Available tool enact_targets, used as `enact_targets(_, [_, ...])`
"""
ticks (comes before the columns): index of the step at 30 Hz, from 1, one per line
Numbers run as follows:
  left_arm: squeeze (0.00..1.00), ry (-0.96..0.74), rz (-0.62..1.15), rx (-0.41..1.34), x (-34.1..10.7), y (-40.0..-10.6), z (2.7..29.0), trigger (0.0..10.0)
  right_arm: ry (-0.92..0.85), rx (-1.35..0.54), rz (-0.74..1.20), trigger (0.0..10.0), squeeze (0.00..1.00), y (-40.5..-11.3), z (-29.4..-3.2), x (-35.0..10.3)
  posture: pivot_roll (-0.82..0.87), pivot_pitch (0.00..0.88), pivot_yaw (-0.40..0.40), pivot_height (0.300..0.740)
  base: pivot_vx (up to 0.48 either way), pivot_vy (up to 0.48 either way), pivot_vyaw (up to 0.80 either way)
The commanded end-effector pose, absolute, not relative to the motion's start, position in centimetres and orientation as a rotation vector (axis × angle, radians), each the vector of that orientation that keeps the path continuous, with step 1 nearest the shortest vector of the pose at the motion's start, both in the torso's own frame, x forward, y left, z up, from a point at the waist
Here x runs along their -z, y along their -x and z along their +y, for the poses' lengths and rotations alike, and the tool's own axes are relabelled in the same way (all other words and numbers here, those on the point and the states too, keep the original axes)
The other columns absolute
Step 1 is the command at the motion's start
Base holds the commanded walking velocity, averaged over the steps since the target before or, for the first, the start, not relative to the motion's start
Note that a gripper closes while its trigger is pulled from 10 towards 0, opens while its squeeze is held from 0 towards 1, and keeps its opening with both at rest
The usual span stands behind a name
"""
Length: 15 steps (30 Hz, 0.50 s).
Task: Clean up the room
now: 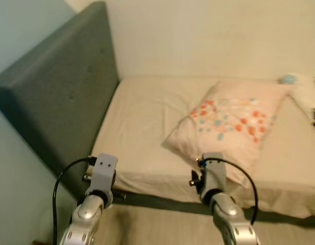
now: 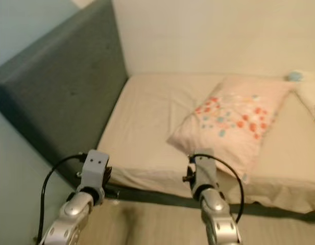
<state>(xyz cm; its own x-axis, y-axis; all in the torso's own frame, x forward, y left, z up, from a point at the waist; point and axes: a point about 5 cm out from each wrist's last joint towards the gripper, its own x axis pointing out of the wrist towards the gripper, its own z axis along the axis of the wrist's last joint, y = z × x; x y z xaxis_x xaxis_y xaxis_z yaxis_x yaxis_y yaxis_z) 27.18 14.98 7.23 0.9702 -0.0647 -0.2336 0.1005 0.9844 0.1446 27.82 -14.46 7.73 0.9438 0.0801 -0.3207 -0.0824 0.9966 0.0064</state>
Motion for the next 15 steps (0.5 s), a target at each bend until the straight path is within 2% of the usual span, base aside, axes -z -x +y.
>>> enact_targets(1, [0.00,-0.157,0.260,0.076,-6.57,-26.66,15.52,10.0,-0.006,-0.086,0.356,10.0,0.00,-27.34,-14.17,-7.07,-0.09,0.130,0.044,0.708,0.000,0.000,-0.80])
enact_targets(14, [0.00,-0.150,0.246,0.066,-6.75,-26.56,15.96,10.0,-0.011,-0.090,0.358,10.0,0.00,-27.26,-14.03,-6.74,-0.08,0.110,0.032,0.708,0.000,0.000,-0.80])
enact_targets(15, [0.00,-0.127,0.236,0.062,-6.84,-26.52,15.91,10.0,-0.003,-0.091,0.347,10.0,0.00,-27.36,-14.03,-6.84,-0.08,0.109,0.030,0.708,0.000,0.000,0.00])
